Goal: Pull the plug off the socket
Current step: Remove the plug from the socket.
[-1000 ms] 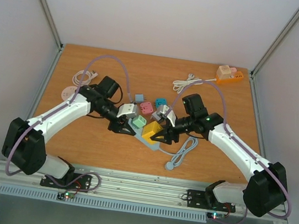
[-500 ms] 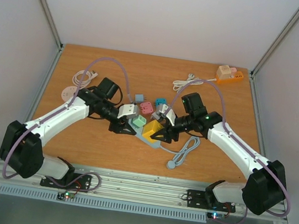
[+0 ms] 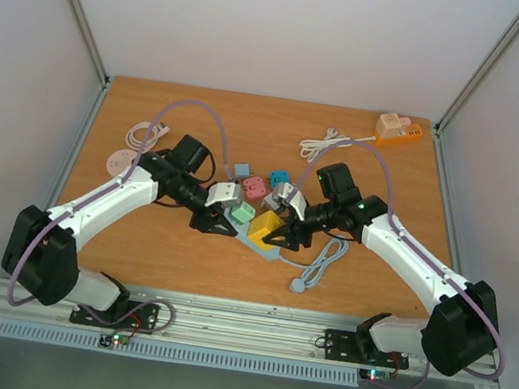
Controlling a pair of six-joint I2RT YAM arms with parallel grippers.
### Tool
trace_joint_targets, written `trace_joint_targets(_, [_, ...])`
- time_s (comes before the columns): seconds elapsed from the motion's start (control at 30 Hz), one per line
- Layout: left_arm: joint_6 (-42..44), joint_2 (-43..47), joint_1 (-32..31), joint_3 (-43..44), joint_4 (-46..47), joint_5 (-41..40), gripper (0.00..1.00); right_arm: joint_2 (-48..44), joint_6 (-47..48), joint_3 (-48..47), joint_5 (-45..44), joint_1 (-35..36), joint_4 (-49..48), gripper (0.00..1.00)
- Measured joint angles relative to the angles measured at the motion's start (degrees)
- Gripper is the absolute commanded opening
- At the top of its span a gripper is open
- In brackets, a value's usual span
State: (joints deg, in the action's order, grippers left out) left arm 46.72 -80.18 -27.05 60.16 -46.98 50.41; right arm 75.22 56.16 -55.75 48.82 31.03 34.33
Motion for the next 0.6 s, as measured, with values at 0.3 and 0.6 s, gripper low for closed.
trace_joint_targets(0.3, [-0.83,3.56,-0.09,-1.86,1.53,0.02,0.0,0.92,0.39,-2.27,2.54,-0.39,2.64,0.01])
trace_joint_targets(0.6, [-0.81,1.03,-0.07,-0.09,0.0,-0.2,0.0,1.16,0.74,-2.23,1.25,-0.46,2.56,0.01])
